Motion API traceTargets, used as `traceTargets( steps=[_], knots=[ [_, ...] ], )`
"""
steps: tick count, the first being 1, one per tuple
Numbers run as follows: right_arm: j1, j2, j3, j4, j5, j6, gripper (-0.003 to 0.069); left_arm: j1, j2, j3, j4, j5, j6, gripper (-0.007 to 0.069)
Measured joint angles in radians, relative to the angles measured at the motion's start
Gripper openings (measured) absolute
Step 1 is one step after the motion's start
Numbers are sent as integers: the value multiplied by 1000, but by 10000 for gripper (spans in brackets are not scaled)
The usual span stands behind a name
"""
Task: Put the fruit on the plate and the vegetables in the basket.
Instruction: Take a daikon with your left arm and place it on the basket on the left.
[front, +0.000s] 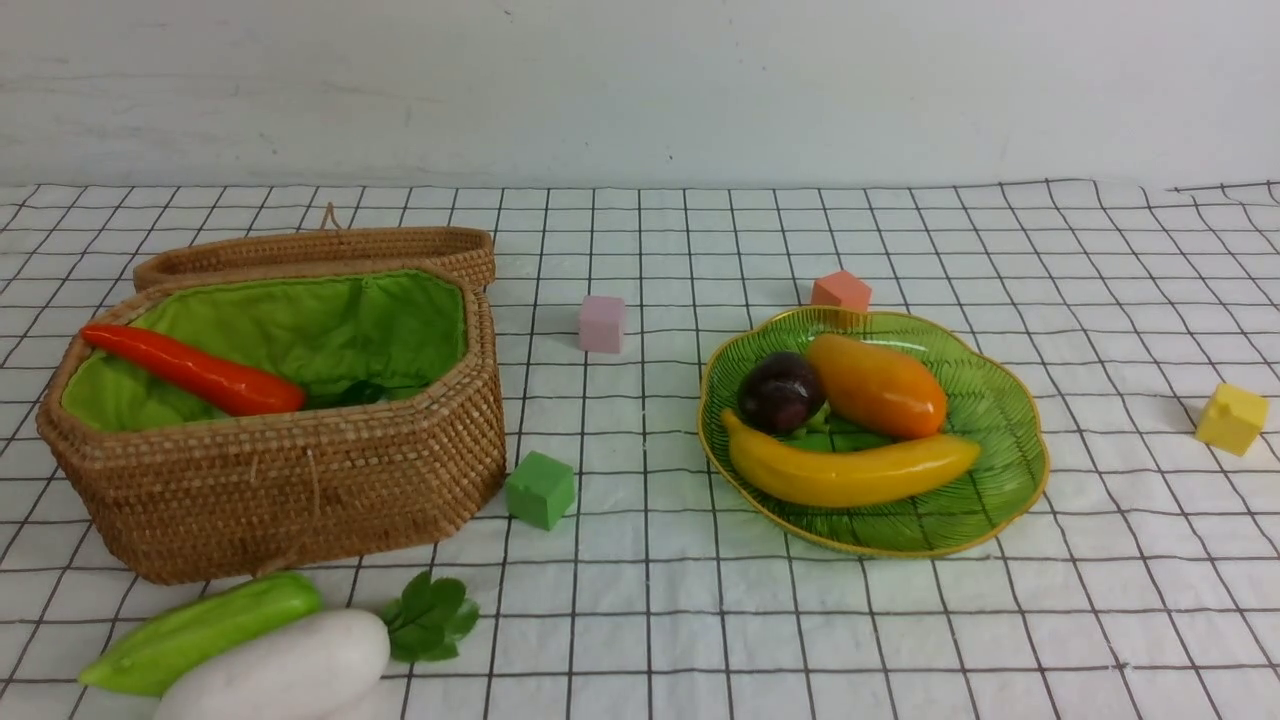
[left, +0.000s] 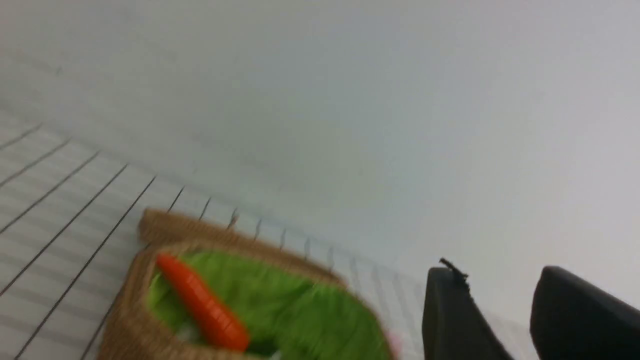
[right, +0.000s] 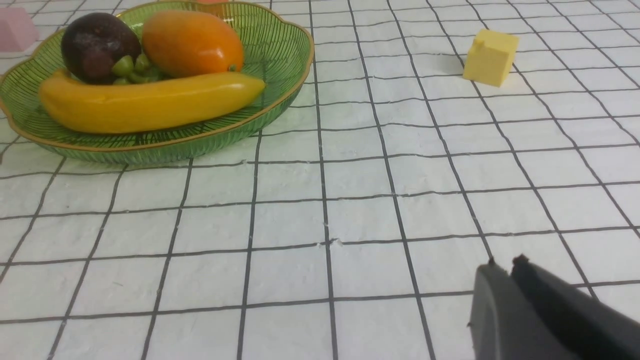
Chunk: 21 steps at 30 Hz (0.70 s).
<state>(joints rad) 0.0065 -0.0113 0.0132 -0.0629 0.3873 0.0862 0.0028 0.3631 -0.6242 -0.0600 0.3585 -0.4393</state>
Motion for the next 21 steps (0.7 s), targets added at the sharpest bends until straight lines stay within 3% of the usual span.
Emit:
traceTargets(
  steps=[3,7,10,11,12,13,14,21],
  knots=[
    [0,0,0,0,-1,0,55,0,123,-64,84,125,16,239],
    [0,0,0,0,-1,0,55,0,247,-83,120,173,62,239],
    [0,0,0,0,-1,0,55,0,380,-84,60,277,256,239],
    [0,0,0,0,-1,0,55,0,395,-84,60,289,271,239],
    [0,0,0,0,-1,0,57,-16,455,-84,2,326,407,239],
    [0,0,0,0,-1,0,57,-18,469,-84,-3,333,422,239],
    [0,0,0,0,-1,0,58,-45,522,-84,-49,355,517,239],
    [0,0,0,0,-1,0,67,-164,711,-86,-86,393,607,275]
  ],
)
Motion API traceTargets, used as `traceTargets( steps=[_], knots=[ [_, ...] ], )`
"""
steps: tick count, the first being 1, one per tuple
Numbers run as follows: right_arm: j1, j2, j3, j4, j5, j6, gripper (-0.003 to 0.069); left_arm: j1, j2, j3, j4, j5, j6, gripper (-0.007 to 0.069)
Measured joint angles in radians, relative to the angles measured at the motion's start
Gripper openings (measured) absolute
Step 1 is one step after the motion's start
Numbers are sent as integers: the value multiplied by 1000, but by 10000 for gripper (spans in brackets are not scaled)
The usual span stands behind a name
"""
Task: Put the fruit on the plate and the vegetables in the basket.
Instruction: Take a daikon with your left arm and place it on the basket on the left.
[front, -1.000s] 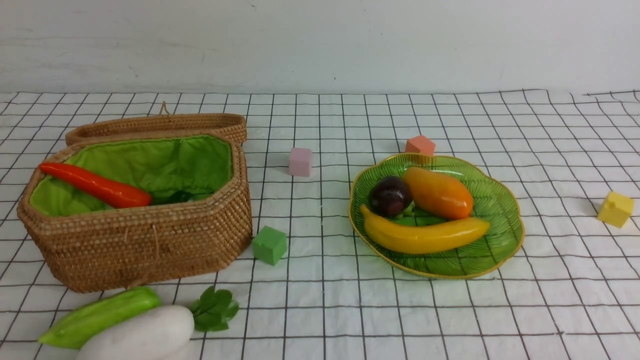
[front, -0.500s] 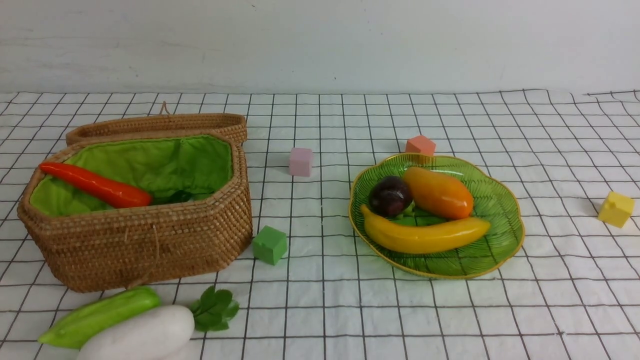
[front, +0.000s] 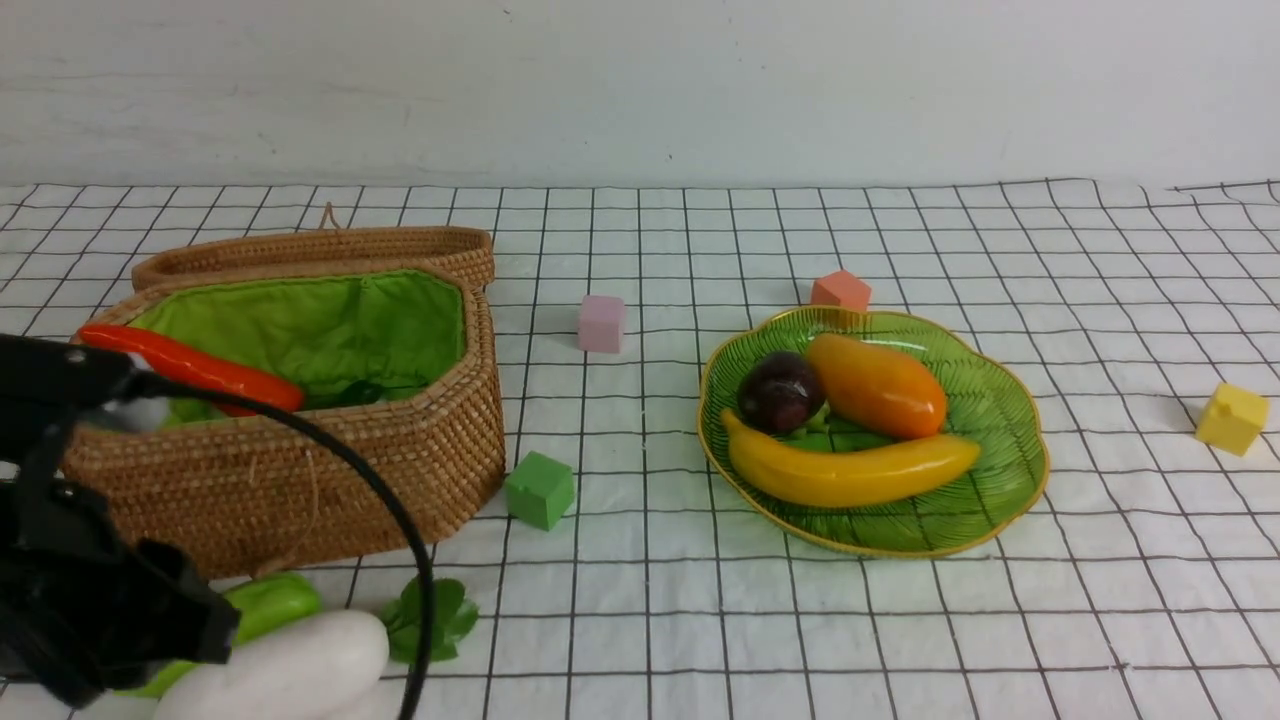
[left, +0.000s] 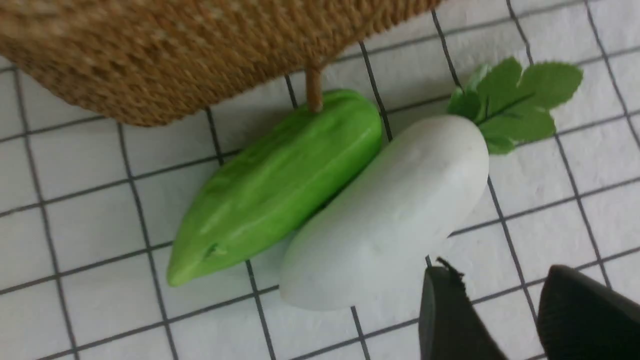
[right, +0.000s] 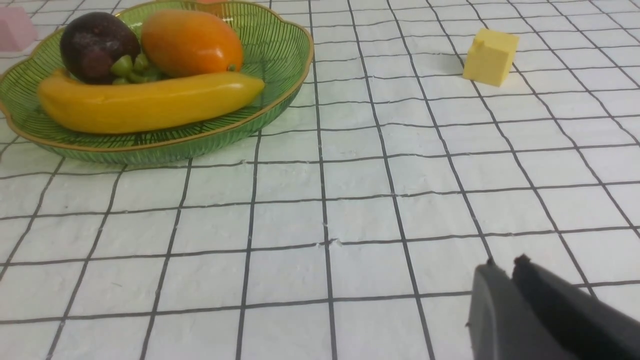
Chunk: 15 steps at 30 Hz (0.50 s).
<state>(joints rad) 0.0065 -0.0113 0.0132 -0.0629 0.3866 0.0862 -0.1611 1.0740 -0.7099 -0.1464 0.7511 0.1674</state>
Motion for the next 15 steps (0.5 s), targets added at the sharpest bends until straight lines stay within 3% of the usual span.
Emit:
traceTargets(
  steps=[5,11,15],
  knots=[
    [0,0,0,0,0,0,72,-48,127,-4,31,-18,10,382],
    [0,0,1,0,0,0,85,-148,287,-51,134,-92,71,612],
    [0,0,0,0,0,0,88,-176,333,-66,207,-118,103,650]
  ],
)
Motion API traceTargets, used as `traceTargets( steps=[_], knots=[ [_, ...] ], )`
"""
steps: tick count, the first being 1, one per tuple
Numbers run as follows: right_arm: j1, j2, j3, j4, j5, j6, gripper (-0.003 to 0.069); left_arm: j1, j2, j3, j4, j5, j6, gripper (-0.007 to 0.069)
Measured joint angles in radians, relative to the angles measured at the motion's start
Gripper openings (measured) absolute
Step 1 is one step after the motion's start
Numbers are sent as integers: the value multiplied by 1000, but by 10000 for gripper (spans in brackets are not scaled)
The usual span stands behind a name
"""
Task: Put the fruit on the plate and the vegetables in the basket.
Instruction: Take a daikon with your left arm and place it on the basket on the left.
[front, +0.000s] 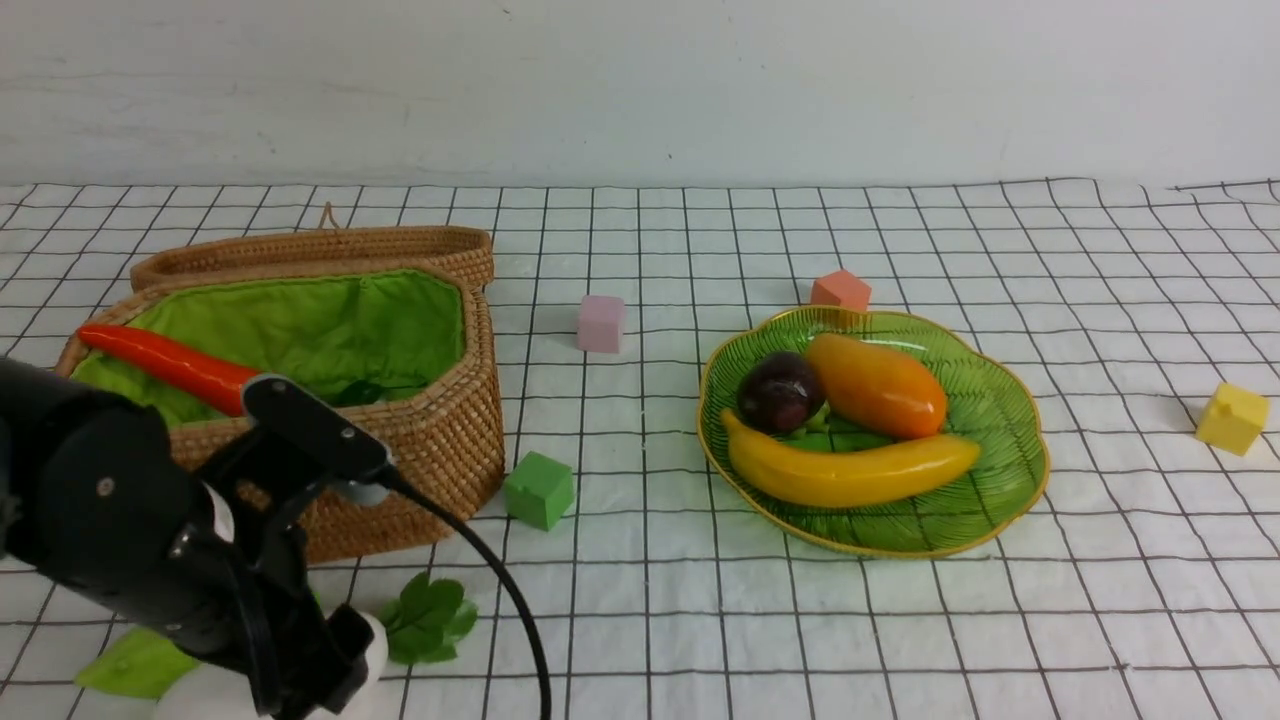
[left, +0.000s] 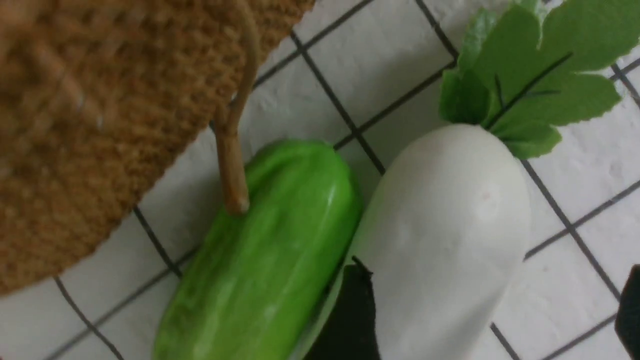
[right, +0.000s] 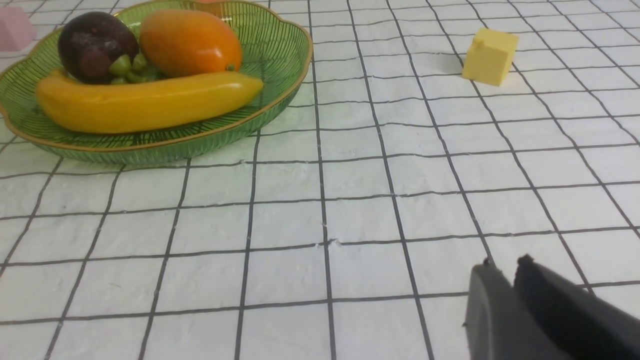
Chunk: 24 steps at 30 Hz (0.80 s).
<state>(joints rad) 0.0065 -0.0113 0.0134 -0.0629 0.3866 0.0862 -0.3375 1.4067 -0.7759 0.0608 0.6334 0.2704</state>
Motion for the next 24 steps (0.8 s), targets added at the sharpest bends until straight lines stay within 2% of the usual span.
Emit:
traceTargets(
  steps=[3,6,8,11,17,20,24],
  knots=[
    [0,0,0,0,0,0,88,-3,64,-4,55,-8,6,653],
    [0,0,0,0,0,0,89,-3,124,-4,66,2,9,624],
    [0,0,0,0,0,0,92,-3,146,-4,50,2,9,584],
    [0,0,0,0,0,0,97,-3,157,-5,23,5,14,487],
    [0,0,0,0,0,0,105,-3,157,-60,12,86,19,489],
    [0,0,0,0,0,0,109,-3,134,-153,-14,237,84,489],
    [0,0,0,0,0,0,114,-2,71,-267,-30,347,154,489]
  ],
)
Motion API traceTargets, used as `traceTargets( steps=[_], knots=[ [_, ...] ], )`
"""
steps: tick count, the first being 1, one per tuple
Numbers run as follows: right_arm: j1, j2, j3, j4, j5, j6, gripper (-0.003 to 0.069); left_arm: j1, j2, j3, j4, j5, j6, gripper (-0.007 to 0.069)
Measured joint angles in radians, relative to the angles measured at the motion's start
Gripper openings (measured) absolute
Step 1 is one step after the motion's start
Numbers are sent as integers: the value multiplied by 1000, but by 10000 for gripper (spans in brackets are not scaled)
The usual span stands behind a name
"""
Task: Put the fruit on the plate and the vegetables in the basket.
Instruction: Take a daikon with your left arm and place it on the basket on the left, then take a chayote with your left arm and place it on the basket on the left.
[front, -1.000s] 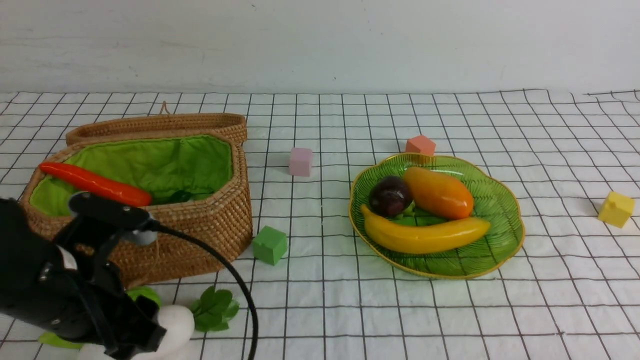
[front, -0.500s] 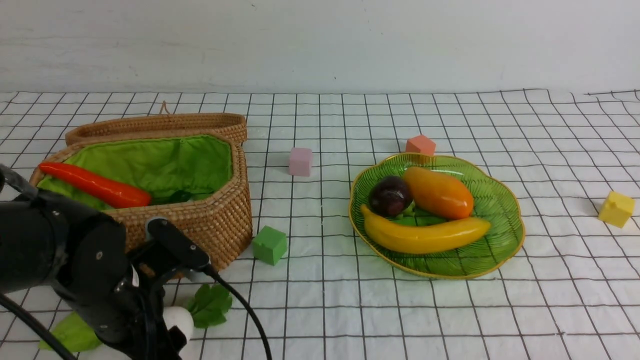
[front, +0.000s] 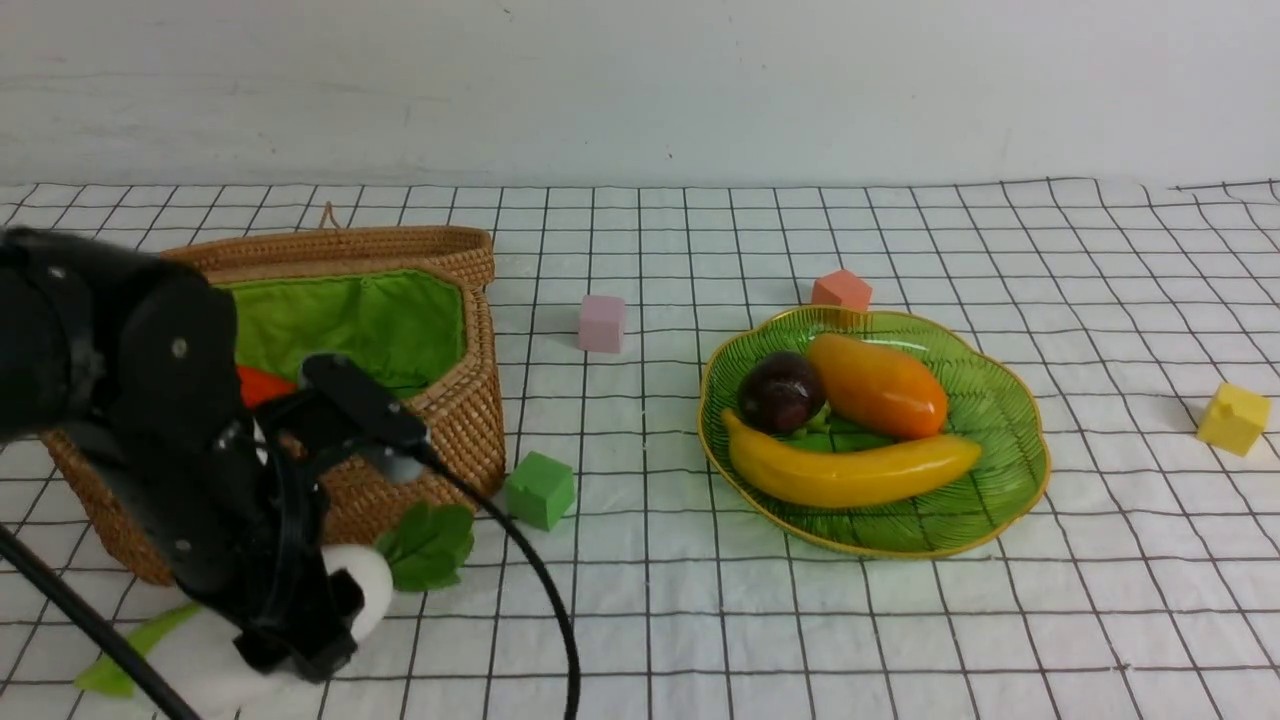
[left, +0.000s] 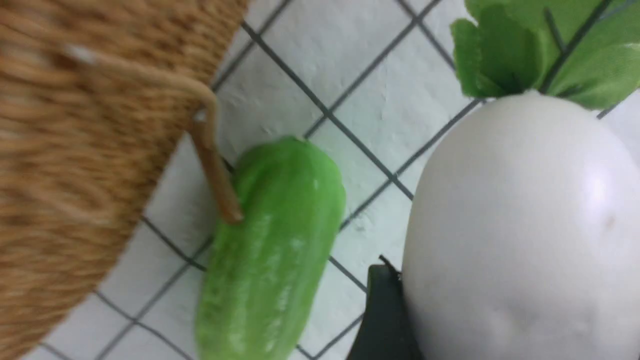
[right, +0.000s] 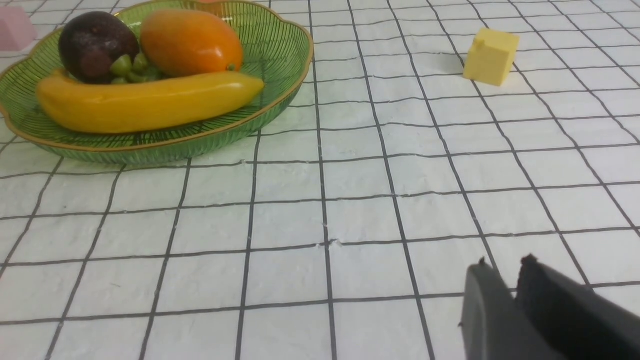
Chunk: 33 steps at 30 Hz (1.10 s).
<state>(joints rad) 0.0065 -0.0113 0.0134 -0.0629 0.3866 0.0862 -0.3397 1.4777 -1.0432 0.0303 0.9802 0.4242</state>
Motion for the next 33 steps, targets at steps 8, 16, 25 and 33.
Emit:
traceTargets(
  steps=[8,16,25,33],
  knots=[
    [0,0,0,0,0,0,125,102,-4,-305,258,-85,13,489],
    [0,0,0,0,0,0,135,114,145,-324,363,-242,-34,489],
    [0,0,0,0,0,0,144,114,107,-311,324,-160,-93,668],
    [0,0,0,0,0,0,150,181,-140,17,238,-27,47,643]
  ],
)
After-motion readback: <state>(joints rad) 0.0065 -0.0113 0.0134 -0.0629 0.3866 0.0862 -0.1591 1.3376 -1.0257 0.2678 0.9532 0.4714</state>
